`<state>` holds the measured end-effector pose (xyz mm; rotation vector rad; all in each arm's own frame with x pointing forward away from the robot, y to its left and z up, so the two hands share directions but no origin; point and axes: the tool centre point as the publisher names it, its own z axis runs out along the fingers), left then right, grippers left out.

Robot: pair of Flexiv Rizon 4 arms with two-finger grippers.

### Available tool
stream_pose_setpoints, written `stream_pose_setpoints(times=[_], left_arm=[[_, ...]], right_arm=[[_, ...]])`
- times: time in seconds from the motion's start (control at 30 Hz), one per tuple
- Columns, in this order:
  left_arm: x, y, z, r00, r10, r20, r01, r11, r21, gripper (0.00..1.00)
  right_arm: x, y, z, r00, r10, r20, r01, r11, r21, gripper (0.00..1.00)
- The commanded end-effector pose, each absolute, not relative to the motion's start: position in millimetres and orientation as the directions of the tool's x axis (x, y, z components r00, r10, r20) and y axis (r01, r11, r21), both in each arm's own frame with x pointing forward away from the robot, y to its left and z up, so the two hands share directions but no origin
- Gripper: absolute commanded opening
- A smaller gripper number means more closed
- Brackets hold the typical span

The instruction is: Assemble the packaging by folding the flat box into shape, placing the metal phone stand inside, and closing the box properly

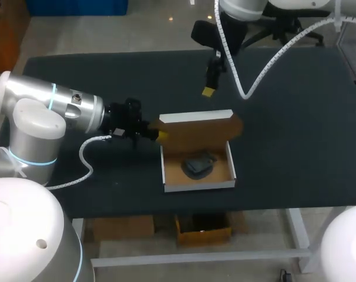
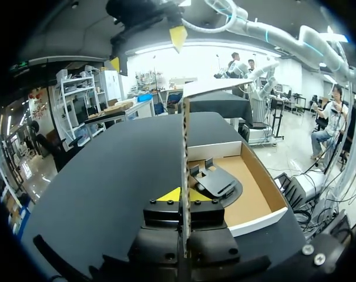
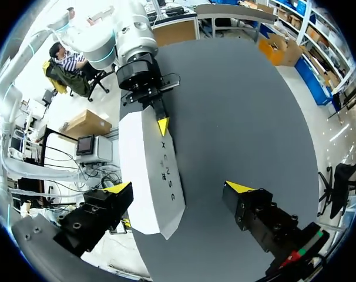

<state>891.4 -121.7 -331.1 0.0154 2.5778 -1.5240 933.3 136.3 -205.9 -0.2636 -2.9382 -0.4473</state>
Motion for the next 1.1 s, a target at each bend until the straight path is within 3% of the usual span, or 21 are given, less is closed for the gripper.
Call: stream_pose_setpoints(times=[0.03, 1.1], left_arm=[[887, -125, -336, -0.984, -0.073, -0.165, 0.110, 0.478, -0.872, 0.00], [851, -129, -350, -0.813, -0.032, -0.581, 0.471, 0.551, -0.689, 0.00]], right_arm=[[938, 135, -207, -0.957, 0.181, 0.226, 0.238, 0.937, 0.257, 1.00], [896, 124, -233, -0.757, 0.482, 0.442, 0.611, 0.761, 0.217, 1.00]])
